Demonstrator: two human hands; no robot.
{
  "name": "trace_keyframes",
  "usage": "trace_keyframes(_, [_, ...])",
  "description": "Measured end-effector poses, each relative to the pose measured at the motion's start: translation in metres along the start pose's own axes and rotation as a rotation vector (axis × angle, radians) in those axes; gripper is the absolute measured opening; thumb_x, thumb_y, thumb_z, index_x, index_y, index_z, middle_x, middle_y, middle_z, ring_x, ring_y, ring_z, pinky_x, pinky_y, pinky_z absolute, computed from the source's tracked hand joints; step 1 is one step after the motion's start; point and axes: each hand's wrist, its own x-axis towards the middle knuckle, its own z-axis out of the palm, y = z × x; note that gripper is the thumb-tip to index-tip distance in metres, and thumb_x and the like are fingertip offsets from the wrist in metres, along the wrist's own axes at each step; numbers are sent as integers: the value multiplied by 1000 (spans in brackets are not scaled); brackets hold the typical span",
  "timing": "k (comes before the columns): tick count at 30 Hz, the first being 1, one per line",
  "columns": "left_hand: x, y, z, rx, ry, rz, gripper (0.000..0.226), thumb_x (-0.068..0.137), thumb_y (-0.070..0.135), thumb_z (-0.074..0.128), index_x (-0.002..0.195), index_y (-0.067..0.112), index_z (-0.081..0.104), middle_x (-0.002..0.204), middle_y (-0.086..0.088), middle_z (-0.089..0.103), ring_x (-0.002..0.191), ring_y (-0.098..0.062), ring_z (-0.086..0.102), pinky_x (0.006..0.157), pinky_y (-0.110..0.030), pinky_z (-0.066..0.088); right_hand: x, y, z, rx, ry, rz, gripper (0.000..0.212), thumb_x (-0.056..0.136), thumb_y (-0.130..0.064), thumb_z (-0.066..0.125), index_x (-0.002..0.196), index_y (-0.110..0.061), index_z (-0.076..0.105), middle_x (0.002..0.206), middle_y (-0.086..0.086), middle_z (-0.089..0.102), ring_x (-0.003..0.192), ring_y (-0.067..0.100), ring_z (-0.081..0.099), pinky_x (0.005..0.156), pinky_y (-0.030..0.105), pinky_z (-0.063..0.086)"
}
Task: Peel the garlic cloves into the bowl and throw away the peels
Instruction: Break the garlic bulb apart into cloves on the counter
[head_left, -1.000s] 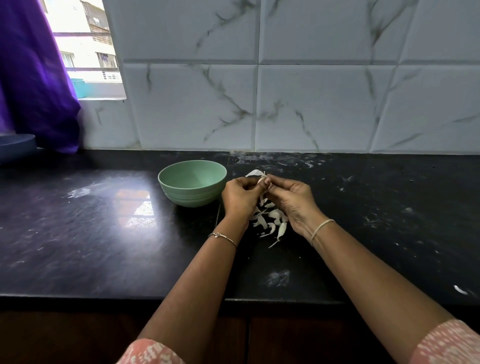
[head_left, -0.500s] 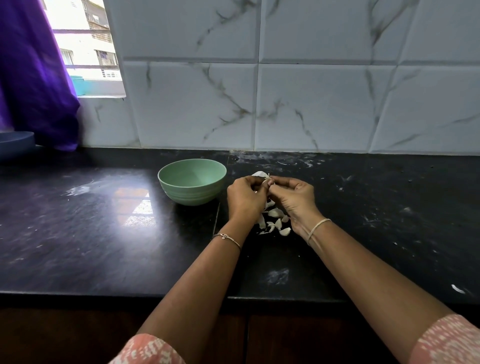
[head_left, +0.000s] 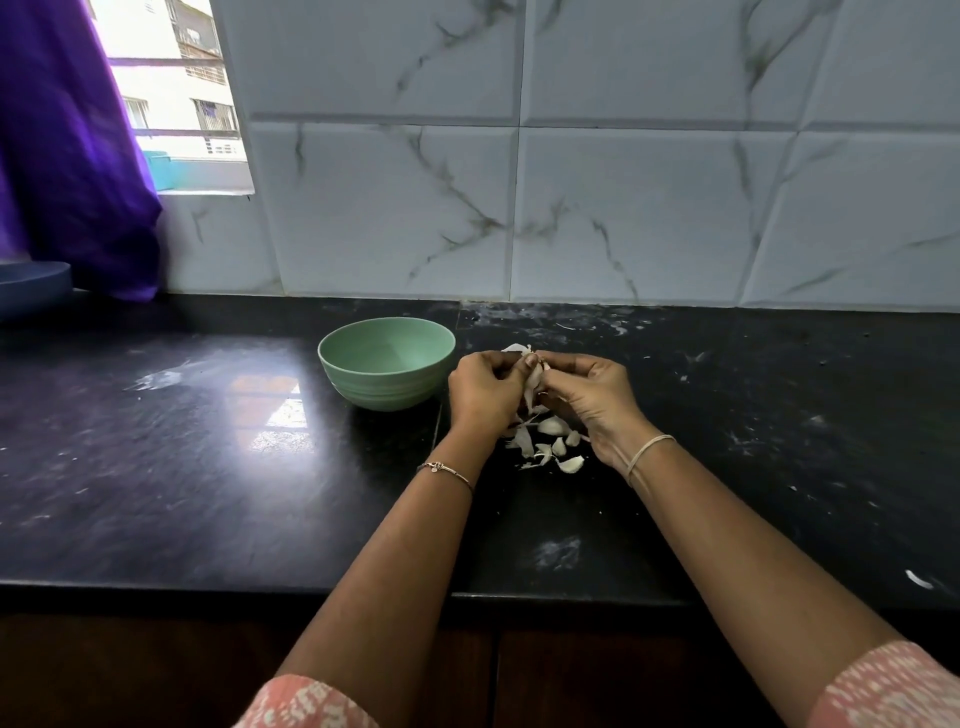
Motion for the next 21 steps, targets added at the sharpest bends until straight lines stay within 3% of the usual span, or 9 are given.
trace_keyframes(3, [2,-1,-1,-204,-22,-100,22,89,27,70,99,8,75,87,-11,75,79,-27,72,76,-43,60,3,-1,-3,-80,-30,-51,26,79,10,71,104,5,69,89,16,74,80,20,73,76,28,60])
trace_keyframes(7, [1,2,-8,-506,-115,-270,16,96,20,61,93,5,66,84,-12,71,62,-22,67,54,-29,57,7,-2,-12,-216,22,-114,16,83,8,69,96,0,70,89,13,73,78,16,71,73,25,59])
trace_keyframes(10, [-1,3,-10,-579,-140,-326,14,95,20,61,92,7,64,78,-9,68,55,-14,65,51,-26,55,10,6,-12,-500,29,-198,8,88,-6,68,93,-10,73,89,8,74,86,19,71,80,32,58])
trace_keyframes(13, [-1,2,-9,-579,-117,-322,11,95,18,62,89,9,64,68,-8,60,44,-8,53,49,-22,47,9,9,-7,-585,11,-242,16,93,-27,65,95,-14,76,86,1,76,86,17,72,85,40,57])
trace_keyframes(17, [-4,2,-6,-639,-146,-279,6,90,12,67,92,6,65,74,-6,67,57,-9,63,57,-19,55,4,5,-3,-415,-27,-203,23,87,-20,73,103,-4,73,90,11,75,89,27,72,85,40,58])
trace_keyframes(21, [-7,3,-4,-577,-177,-189,29,81,12,76,105,-3,68,88,-15,71,76,-20,65,74,-26,57,5,7,-4,-413,1,-247,16,87,-15,72,100,-6,74,87,11,75,88,29,72,83,42,59])
